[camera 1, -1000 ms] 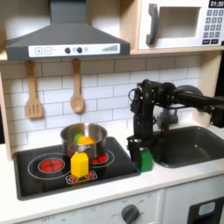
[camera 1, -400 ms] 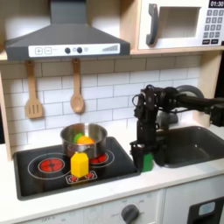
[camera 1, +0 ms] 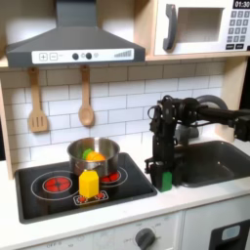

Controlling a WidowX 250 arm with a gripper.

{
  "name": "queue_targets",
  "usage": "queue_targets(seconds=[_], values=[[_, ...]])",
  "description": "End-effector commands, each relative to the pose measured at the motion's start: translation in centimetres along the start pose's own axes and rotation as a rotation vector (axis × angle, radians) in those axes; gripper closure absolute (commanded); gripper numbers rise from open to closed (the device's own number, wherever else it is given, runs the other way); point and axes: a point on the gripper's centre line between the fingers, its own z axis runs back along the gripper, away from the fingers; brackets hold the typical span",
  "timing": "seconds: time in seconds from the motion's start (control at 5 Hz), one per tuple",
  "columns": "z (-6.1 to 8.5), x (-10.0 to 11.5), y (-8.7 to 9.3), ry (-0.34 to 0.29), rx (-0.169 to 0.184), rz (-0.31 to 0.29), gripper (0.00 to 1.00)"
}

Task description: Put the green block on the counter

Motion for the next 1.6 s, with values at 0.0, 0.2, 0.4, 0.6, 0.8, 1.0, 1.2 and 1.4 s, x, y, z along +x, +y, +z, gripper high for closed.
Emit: queue_targets(seconds=[0.0,0.2,0.4,0.6,0.8,1.0,1.2,1.4], values=[[0.2,0.3,0.2,0.006,-0.006,0.008,1.0],[0.5,0.5,0.1,0.015,-0.014,0.003,1.0],[1.5,0.4,-0.9,0.013,-0.047,-0.026,1.0],[2.5,0.5,-1.7,0.022,-0.069,-0.046,1.0],[2.7,0.8,-2.4,0.016,-0.075,-0.055,1.0],[2.2,0.5,-4.5,0.036,-0.068,-0.11,1.0],[1.1,0.4,-6.7,0.039,-0.044,-0.155,1.0],[0.1,0.4,-8.8,0.023,-0.033,-0.181,1.0]])
